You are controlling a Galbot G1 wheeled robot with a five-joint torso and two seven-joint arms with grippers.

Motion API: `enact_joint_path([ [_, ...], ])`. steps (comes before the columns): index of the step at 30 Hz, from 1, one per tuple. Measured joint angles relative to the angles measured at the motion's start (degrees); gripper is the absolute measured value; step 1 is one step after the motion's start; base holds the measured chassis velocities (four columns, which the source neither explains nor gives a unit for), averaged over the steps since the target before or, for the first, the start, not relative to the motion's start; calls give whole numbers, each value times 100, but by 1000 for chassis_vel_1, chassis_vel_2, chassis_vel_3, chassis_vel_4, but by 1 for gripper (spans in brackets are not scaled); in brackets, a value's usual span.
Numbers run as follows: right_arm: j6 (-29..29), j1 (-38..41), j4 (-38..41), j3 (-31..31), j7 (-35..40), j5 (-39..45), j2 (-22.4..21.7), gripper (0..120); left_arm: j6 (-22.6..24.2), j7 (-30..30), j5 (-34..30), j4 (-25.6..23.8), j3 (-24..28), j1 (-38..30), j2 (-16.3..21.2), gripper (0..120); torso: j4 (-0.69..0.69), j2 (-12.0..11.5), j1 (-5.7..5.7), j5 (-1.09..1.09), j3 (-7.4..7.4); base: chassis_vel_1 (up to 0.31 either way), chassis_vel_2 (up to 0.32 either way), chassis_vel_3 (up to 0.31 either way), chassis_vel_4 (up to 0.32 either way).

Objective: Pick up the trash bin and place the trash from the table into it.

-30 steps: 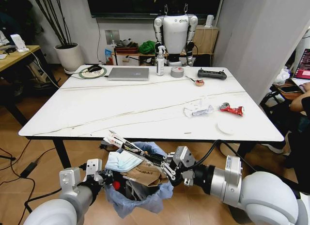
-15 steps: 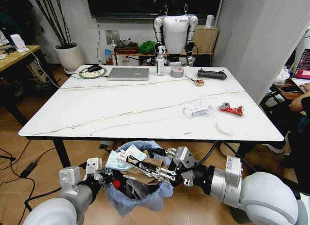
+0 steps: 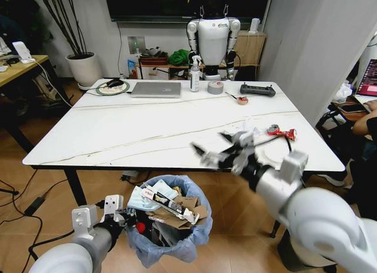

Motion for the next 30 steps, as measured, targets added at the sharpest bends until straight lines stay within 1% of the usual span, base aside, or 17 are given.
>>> enact_joint_path([
  [3,4,-9,-776,172,378,3,327,100,0,-5,7,0,4,37,-17,2,-2,0,0,1,0,0,0,0,0],
  [7,7,119,-1320,188,766,102,618,100,0,-5,5,0,7,30,2,2,-1,0,0,1,0,0,0,0,0],
  [8,8,140,-1402,190,800,107,660,100,0,-6,5,0,7,29,7,2,-1,0,0,0,0,0,0,0,0],
  [10,9,233,-1867,197,840,14,821,100,0,-6,2,0,6,31,20,2,0,0,0,0,0,0,0,0,0],
  [14,4,419,-2553,217,692,-251,958,100,0,-6,2,0,25,50,5,2,-1,0,0,0,1,0,0,0,0],
  [15,4,419,-2553,217,692,-251,958,100,0,-6,2,0,25,50,5,2,-1,0,0,0,1,0,0,0,0],
  [19,-31,603,-3009,225,570,-377,1034,100,0,-3,-3,0,35,33,17,2,-1,0,0,0,0,0,0,0,0],
  [29,-57,808,-3557,162,294,-413,1137,100,0,17,-30,0,33,-34,56,2,-1,0,0,0,0,0,0,0,0],
  [30,-67,859,-3710,144,267,-410,1171,100,0,19,-35,0,30,-43,56,2,-1,0,0,0,0,0,0,0,0],
])
